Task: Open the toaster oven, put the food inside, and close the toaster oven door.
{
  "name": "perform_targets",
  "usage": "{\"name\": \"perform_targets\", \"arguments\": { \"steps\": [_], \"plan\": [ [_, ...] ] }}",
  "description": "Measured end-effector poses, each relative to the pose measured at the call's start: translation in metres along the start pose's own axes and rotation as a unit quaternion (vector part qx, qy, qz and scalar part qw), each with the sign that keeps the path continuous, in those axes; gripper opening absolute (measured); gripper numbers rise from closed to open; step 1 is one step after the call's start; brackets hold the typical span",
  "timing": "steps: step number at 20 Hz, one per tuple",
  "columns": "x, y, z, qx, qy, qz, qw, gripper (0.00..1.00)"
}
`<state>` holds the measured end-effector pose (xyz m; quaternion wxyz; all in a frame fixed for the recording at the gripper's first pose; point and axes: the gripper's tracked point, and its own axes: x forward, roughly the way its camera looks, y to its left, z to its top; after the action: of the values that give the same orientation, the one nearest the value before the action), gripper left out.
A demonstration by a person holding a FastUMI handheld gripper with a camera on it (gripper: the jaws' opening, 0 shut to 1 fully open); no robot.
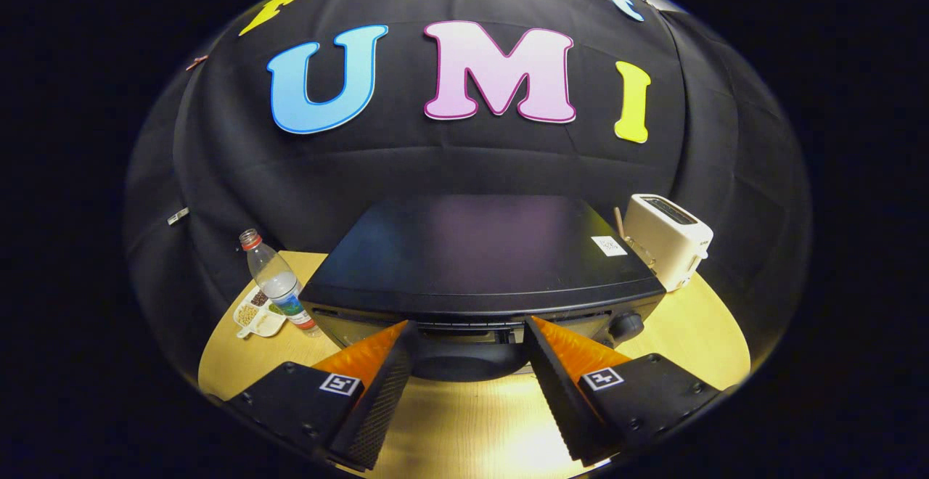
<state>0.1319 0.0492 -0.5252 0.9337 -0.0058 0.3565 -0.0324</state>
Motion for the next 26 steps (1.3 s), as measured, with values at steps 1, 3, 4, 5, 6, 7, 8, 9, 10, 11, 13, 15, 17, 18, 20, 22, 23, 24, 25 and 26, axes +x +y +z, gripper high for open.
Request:
{"name": "perform_targets", "arguments": {
  "steps": [1, 3, 4, 5, 6, 7, 8, 9, 10, 11, 13, 15, 17, 18, 20, 22, 23, 24, 25, 26],
  "plan": [
    [-0.007, 0.0, -0.006, -0.003, 0.006, 0.0, 1.0, 0.95],
    [-0.02, -0.001, -0.019, -0.005, 0.014, -0.002, 1.0, 0.95],
    [-0.024, -0.002, -0.024, -0.005, 0.018, -0.002, 1.0, 0.95],
    [-0.028, -0.003, -0.031, -0.007, 0.025, -0.002, 1.0, 0.95],
    [-0.033, -0.002, -0.039, -0.011, 0.032, -0.002, 0.999, 0.95],
    [-0.036, -0.003, -0.047, -0.017, 0.041, -0.002, 0.999, 0.95],
    [-0.041, -0.004, -0.059, -0.021, 0.051, -0.001, 0.998, 0.95],
    [-0.046, -0.005, -0.072, -0.019, 0.066, 0.0, 0.998, 0.95],
    [-0.051, -0.006, -0.089, -0.01, 0.085, 0.002, 0.996, 0.95],
    [-0.053, -0.006, -0.106, 0.005, 0.108, 0.005, 0.994, 0.94],
    [-0.058, -0.008, -0.137, 0.038, 0.149, 0.007, 0.988, 0.94],
    [-0.056, -0.013, -0.155, 0.042, 0.169, 0.004, 0.985, 0.93],
    [-0.054, -0.012, -0.153, 0.037, 0.168, 0.008, 0.985, 0.93],
    [-0.055, -0.012, -0.154, 0.036, 0.17, 0.011, 0.985, 0.93],
    [-0.058, -0.011, -0.151, 0.04, 0.171, 0.019, 0.984, 0.93],
    [-0.067, -0.021, -0.139, 0.036, 0.157, 0.023, 0.987, 0.93],
    [-0.072, -0.03, -0.131, 0.037, 0.148, 0.027, 0.988, 0.93],
    [-0.078, -0.039, -0.123, 0.04, 0.14, 0.032, 0.989, 0.93],
    [-0.084, -0.056, -0.116, 0.04, 0.137, 0.032, 0.989, 0.93],
    [-0.089, -0.077, -0.113, 0.033, 0.138, 0.027, 0.99, 0.93]
  ]
}}
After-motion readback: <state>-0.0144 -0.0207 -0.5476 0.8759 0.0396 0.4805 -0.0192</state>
